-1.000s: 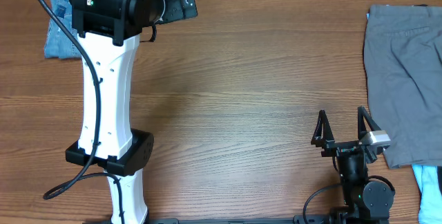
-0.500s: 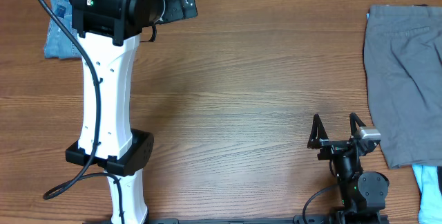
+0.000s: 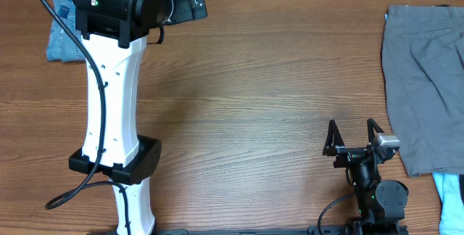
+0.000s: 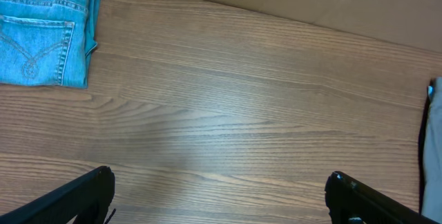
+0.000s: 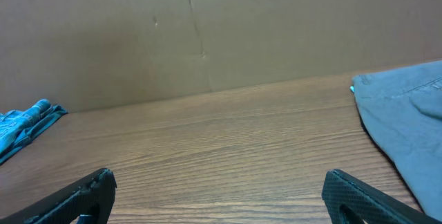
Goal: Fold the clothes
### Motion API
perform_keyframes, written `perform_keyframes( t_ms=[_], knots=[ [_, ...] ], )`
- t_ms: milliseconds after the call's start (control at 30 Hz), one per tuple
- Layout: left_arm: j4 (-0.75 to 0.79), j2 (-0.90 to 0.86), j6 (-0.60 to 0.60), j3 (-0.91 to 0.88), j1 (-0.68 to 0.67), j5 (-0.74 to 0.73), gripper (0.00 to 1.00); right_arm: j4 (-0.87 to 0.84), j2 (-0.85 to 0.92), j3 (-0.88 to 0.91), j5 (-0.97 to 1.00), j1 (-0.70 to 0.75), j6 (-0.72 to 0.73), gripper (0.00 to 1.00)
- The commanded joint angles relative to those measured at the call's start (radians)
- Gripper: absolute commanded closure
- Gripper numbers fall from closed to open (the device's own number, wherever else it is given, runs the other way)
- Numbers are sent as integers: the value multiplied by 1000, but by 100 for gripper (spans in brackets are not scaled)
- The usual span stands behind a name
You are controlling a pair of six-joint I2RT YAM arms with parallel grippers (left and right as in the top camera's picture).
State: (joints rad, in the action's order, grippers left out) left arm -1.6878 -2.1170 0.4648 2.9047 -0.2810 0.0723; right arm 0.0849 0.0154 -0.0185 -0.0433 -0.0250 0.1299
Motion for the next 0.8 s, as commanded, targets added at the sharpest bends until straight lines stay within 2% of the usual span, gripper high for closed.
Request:
perform_keyframes(
  t_ms=[0, 367, 467, 567, 700, 767],
  knots=[
    [-2, 11, 3, 8, -1, 13, 0, -3, -7, 10, 13, 5, -7, 0],
    [-2, 12, 3, 6, -1, 17, 0, -3, -7, 10, 13, 5, -7, 0],
    [1, 45, 3, -50, -1, 26, 0, -3, -7, 10, 12, 5, -7, 0],
    [49, 143, 3, -235, -1, 44, 0, -3, -7, 10, 12, 5, -7, 0],
    [201, 310, -2, -563, -1, 86, 0, -3, -7, 10, 12, 5, -7, 0],
    [284, 394, -45, -716, -1, 89, 0, -3, -7, 10, 12, 5, -7, 0]
  ],
)
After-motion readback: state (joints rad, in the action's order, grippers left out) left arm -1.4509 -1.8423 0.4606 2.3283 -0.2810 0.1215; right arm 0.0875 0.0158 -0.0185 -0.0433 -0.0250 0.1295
